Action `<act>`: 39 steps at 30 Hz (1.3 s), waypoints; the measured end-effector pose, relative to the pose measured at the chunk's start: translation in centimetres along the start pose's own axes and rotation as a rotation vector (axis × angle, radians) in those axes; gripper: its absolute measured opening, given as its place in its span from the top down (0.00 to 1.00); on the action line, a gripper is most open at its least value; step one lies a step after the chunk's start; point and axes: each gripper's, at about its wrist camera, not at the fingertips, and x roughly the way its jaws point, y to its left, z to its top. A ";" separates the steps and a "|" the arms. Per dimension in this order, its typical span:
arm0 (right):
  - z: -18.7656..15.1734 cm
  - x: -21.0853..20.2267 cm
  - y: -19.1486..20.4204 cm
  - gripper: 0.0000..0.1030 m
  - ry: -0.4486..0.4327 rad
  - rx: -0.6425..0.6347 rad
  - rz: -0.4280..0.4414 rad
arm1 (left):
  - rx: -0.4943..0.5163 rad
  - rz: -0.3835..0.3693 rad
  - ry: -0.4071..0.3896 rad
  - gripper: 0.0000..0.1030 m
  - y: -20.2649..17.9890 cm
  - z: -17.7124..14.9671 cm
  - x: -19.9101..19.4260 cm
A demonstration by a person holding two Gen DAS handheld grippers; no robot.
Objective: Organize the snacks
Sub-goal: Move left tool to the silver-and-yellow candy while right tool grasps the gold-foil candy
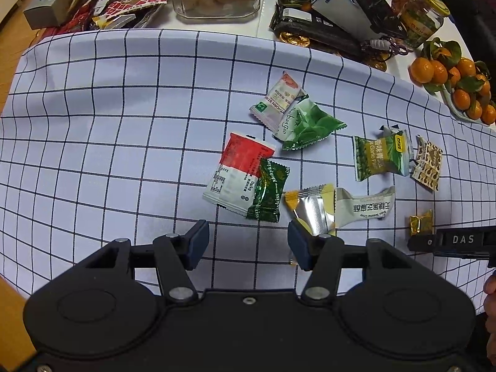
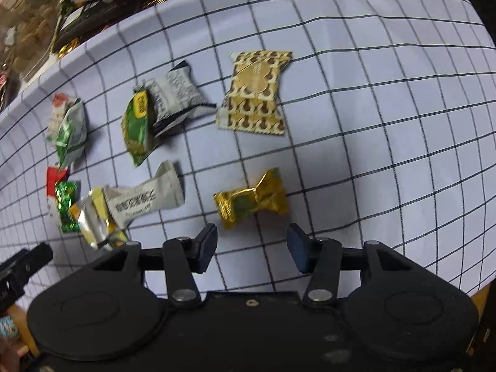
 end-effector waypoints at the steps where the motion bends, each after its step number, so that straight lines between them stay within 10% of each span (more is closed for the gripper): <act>1: -0.1 -0.2 0.0 0.49 -0.017 0.001 -0.012 | 0.000 -0.007 0.001 0.41 0.0 0.0 0.0; 17: 3.3 1.8 -2.2 0.42 -0.016 0.260 -0.009 | 0.009 0.006 0.048 0.41 -0.6 0.1 1.6; 30: 3.3 0.9 -1.0 0.82 0.013 0.146 -0.034 | -0.036 -0.026 0.037 0.41 0.4 0.6 1.3; 39: 0.4 -2.2 -0.5 0.83 -0.017 0.122 -0.003 | 0.007 -0.074 0.022 0.41 -2.1 0.5 1.9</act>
